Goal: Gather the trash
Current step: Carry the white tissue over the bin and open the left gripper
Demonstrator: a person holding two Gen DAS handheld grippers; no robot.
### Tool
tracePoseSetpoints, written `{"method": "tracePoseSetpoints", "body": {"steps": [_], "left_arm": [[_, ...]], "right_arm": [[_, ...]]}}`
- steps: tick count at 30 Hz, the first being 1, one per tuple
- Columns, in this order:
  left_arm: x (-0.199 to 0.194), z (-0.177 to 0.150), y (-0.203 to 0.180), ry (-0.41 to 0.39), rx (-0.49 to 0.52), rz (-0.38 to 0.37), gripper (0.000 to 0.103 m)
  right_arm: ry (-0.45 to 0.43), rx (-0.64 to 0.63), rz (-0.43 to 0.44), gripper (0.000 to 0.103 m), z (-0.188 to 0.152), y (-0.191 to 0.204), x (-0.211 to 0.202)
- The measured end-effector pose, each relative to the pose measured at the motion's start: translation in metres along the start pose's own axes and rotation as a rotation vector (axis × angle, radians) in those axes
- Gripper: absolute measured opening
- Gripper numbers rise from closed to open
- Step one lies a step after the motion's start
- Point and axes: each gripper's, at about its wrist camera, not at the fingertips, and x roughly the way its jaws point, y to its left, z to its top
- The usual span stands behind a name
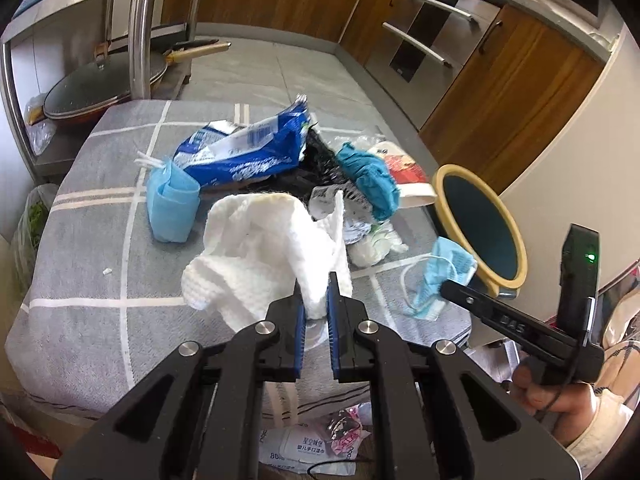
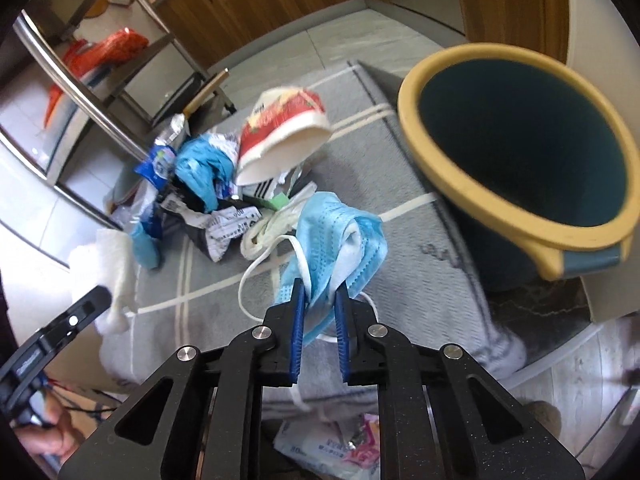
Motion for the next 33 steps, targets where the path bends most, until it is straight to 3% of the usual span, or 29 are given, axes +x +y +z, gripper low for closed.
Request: {"method": "tracePoseSetpoints", "body": {"steps": [9,14,23,33], "left_arm": [[-0.027,0.012,-0.035,-0.106,0.081,-0.116,0.009],[-0.028,0.023,-0.067,-0.111,0.143,-0.183,0.009],[-0.008,0.057,-0.135,-0.057,0.264,-0.305,0.009],[0.069,0.090,-0.219,0.062,0.344,-0.442,0.009]], "right_arm": [[-0.121,-0.034,0.009,0.016,0.012,-0.004,-0.064],[-0.192,-0.031,-0.019,0.016,0.020,-0.023,-0.095],[-0.291,0.035,-0.086,0.016,0.030,-0.065,-0.124],[-0.331,0.163,-0.136,0.016,0.025,-0.108,-0.131]]}}
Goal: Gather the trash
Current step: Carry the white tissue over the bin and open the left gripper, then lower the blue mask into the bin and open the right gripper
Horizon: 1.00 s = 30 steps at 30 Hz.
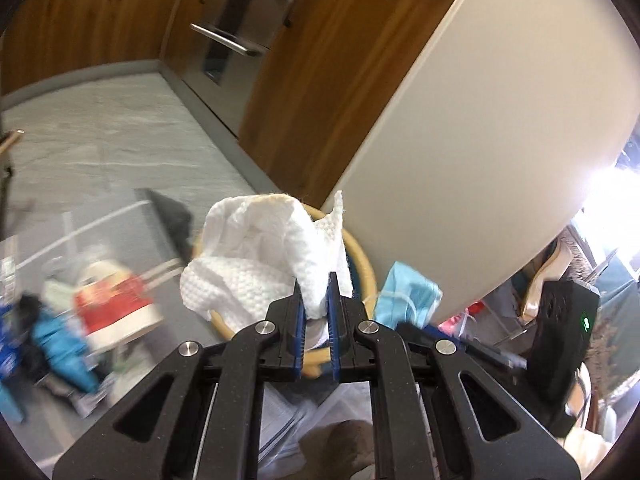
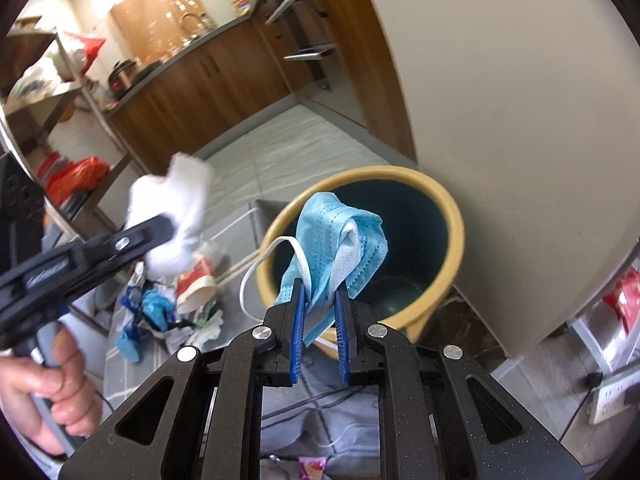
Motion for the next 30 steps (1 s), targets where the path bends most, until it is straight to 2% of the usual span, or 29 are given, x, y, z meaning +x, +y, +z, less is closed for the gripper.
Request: {"method": "tracePoseSetpoints", "body": {"steps": [5,11,12,13,17,19,24,30], "left_arm": [[0.061,0.018,-0.001,0.080,-0.006,-0.058,0.009],[0.116,0.018,0.007,0.190,-0.023,-0.050,0.009],[0.122,0.016,0.008,0.211,-0.019,-0.034,0.011],[0.124,0.015,0.009,0.220,-0.017,-0.026,0.019],[0.114,0.013,0.013,0.201,-0.005,-0.012,0.046],[0.099,0.013,0.016,0.172,0.002,-0.006,0.054],[0.063,0.018,0.024,0.114,0.017,0.019,0.060],[0.010,0.024,0.046,0.032,-0.013,0.060,0.068]], "right_arm": [[-0.008,0.054,-0.029,0.016,0.000,-0.016,-0.001],[-0.007,0.075,-0.045,0.016,-0.002,-0.021,0.001],[-0.005,0.075,-0.047,0.016,-0.002,-0.021,0.001],[-0.003,0.075,-0.048,0.016,-0.002,-0.021,0.002],[0.009,0.072,-0.056,0.016,-0.002,-0.020,0.006],[0.015,0.064,-0.060,0.016,-0.002,-0.018,0.009],[0.039,0.044,-0.066,0.016,0.000,-0.012,0.020],[0.075,0.010,-0.075,0.016,0.003,-0.003,0.040]]}}
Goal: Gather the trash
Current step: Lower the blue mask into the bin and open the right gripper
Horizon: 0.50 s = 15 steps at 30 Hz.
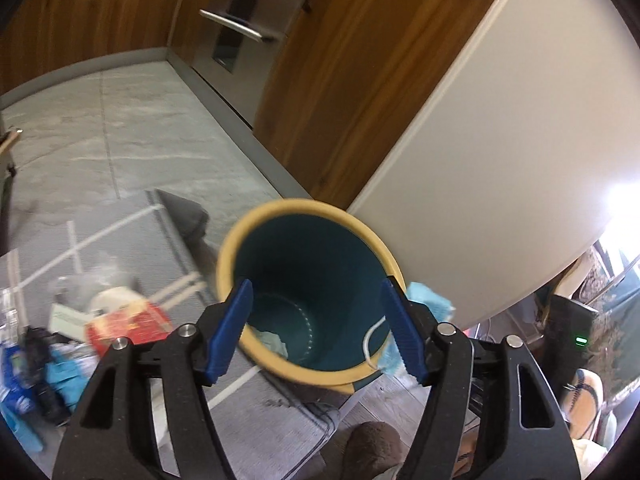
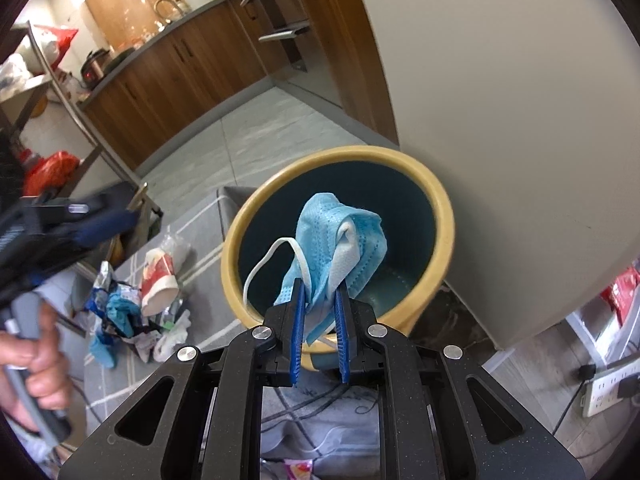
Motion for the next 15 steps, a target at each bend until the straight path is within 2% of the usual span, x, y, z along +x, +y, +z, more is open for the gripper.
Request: {"method": "tracePoseSetpoints", "body": {"steps": [6,13,15], "left_arm": [[-0.049,-0.003,0.015,-0.059,-0.039,0.055,0.075],[-0.093,-0.028,0.053,-0.104,-0.100,0.152,0.078],[-0.097,-0.031,0.063,-0.107,-0.125,0.169,0.078]], "right_arm": [[0.046,-0.029,-0.006,0.016,0.007,0.012,0.024],[0.100,-0.048,-0.050,0.016,0.015,0.017,0.056],[0.117,-0.045,-0.063,0.021,0.018,0.016,0.065]]}}
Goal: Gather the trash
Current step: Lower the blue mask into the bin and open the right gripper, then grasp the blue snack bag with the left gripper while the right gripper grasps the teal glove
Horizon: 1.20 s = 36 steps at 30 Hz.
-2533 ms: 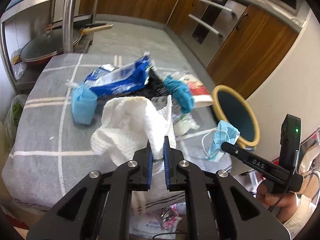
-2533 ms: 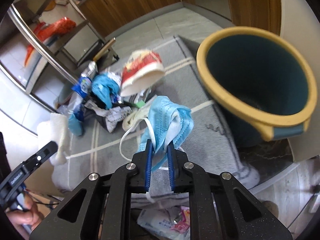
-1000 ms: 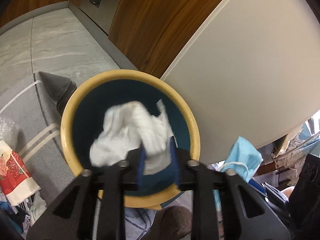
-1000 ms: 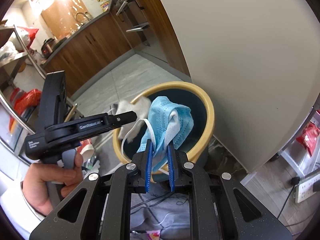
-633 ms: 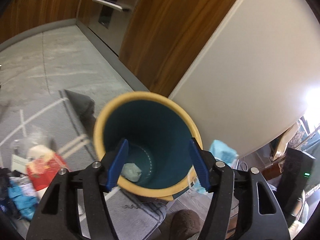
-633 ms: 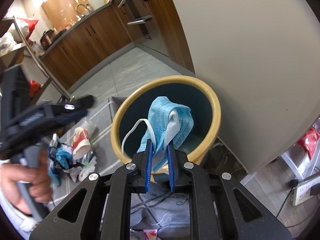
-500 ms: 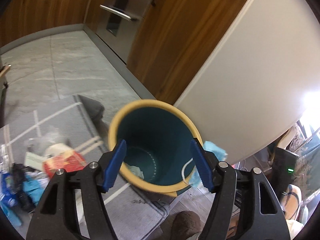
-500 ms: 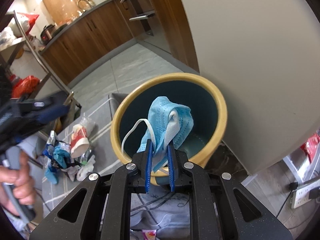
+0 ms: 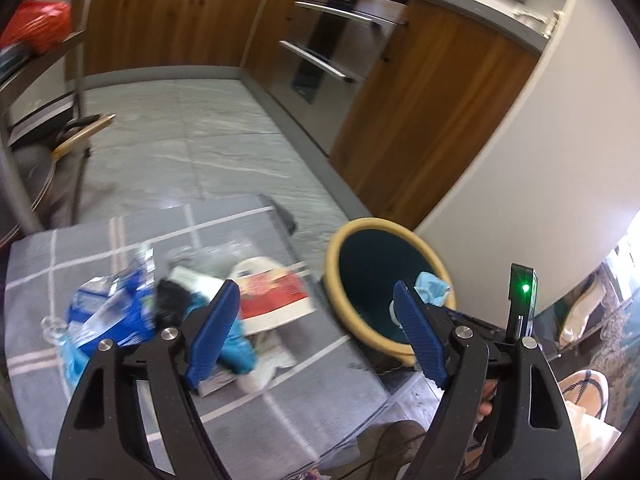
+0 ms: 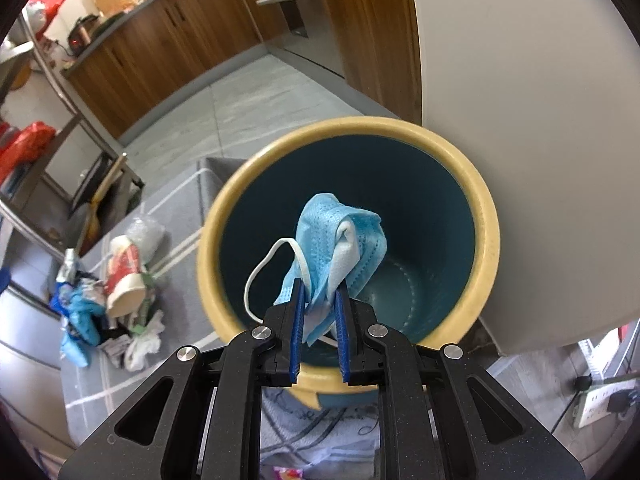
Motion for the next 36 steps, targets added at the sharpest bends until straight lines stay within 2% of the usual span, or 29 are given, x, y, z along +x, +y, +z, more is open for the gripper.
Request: {"method": "tracePoseSetpoints", "body": {"steps": [4,7,13,22,30,36], "left_arm": [[-0.006,-0.004,0.021,-0.015,-0.046,0.029,0.078],[-0.012,-0.007,0.036,-0.031,-0.073,0.047,0.078],[-0.024,-0.006,0.065,-0.059,-0.146,0.098,0.078],[-0.032,-0.020,0.102,-0.049,-0.230,0.170,0.078],[-0.029,-0.027,0.119,-0.021,-0.255,0.217,0.078],[-0.025,-0.032,0.125,0.006,-0.264,0.249,0.078]], "right_arm": [[0.020,0.006,-0.019,0.039,0.006,0.001,0.012],[0.011,0.004,-0.024,0.046,0.005,0.003,0.007],[-0.015,-0.021,-0.001,0.050,-0.001,0.014,-0.009],[-0.013,-0.074,0.092,0.050,-0.012,0.049,-0.023],[-0.008,-0.117,0.175,0.051,-0.013,0.080,-0.029],[0.004,-0.139,0.208,0.051,-0.018,0.096,-0.028]]}}
